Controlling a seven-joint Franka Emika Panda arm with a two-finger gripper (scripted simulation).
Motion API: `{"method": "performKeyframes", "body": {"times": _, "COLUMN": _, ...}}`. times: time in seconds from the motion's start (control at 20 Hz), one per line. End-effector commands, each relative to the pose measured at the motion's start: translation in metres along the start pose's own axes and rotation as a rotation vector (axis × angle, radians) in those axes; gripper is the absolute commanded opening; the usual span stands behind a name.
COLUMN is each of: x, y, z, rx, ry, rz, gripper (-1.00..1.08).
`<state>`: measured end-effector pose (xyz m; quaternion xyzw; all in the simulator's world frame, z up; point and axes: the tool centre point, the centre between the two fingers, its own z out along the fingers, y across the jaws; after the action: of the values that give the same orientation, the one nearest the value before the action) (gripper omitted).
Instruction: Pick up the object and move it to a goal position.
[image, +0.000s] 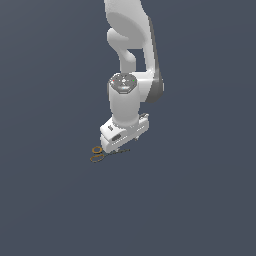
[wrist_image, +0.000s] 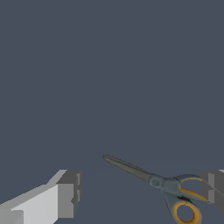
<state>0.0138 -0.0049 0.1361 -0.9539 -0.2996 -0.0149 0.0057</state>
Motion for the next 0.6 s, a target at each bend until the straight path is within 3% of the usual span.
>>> {"method": "performKeyframes", "body": {"times": 0.0, "x": -0.004, "y": 0.005, "z": 0.005, "rx": -0.001, "ry": -0.003, "rz": -0.063, "gripper": 1.00}}
{"method": "performKeyframes", "body": {"times": 0.55, "x": -0.022, "y": 0.026, "z": 0.029, "rx": -0.002, "ry": -0.017, "rz": -0.336, "gripper": 1.00}}
